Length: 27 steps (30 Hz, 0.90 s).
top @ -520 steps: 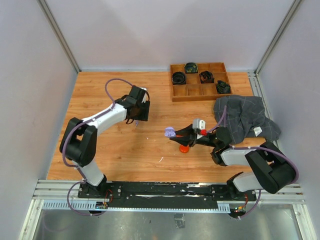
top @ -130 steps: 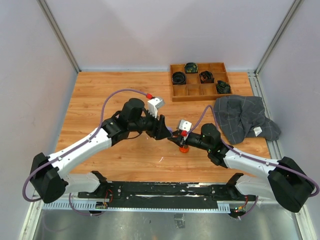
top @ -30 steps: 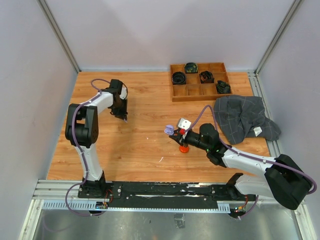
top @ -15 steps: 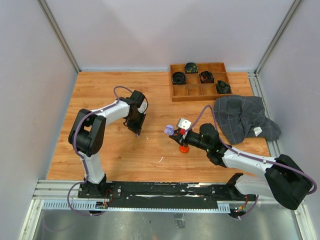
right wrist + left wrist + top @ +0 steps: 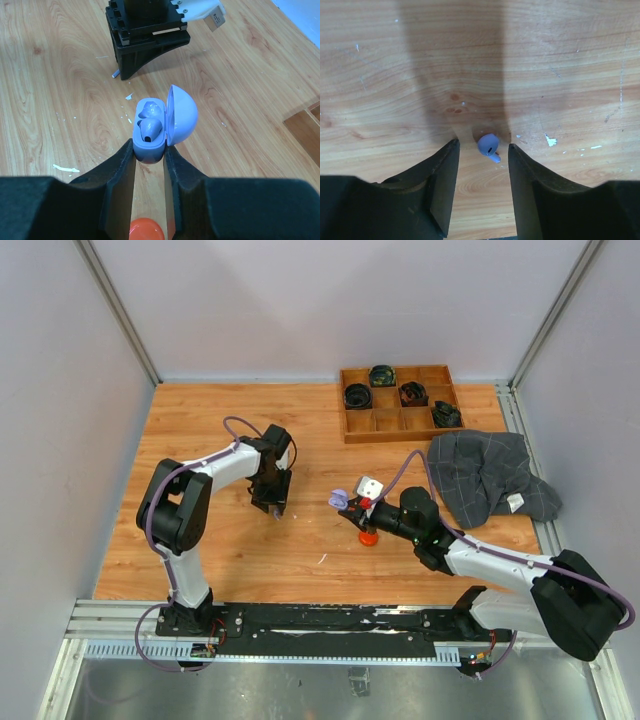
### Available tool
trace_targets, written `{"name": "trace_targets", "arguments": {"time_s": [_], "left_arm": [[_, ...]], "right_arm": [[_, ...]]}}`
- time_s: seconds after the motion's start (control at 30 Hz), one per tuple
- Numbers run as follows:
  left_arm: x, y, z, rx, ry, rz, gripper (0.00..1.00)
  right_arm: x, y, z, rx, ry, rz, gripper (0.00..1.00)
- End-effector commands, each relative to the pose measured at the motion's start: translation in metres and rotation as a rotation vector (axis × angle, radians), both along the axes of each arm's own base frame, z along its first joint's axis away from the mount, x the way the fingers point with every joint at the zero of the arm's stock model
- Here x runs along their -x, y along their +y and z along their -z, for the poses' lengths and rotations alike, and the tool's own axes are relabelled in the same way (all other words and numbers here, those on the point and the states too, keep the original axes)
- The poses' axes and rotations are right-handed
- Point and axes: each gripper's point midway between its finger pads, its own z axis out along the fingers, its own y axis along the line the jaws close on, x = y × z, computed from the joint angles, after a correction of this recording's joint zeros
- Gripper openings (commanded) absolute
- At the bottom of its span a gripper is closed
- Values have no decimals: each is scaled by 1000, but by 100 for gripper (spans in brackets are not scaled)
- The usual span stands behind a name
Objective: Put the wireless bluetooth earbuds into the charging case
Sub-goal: Pick up the earbud from the center of the board.
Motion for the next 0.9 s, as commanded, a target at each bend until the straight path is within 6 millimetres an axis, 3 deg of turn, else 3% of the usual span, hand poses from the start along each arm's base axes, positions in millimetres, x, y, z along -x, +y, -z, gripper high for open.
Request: {"name": "trace_targets", "arguments": {"time_s": [0.0,0.27,0.4,0.6,0.87], "left_arm": [[4,-3,-11,-16,-5,-95,50],[-7,0,-14,-52,-49,-145,50],[-11,-4,-7,-94,-57,-134,45],[-2,-12,5,-110,-23,-103,38],[11,-6,7,-126,1,-94,33]], "right_arm": [[-1,1,-9,-25,-9,5,1],[-1,2,-8,-26,-1,3,1],[-1,2,-10,-30,-4,6,1],[-1,2,-10,-30,-4,6,1],[-1,1,-12,-34,-8,6,1]]}}
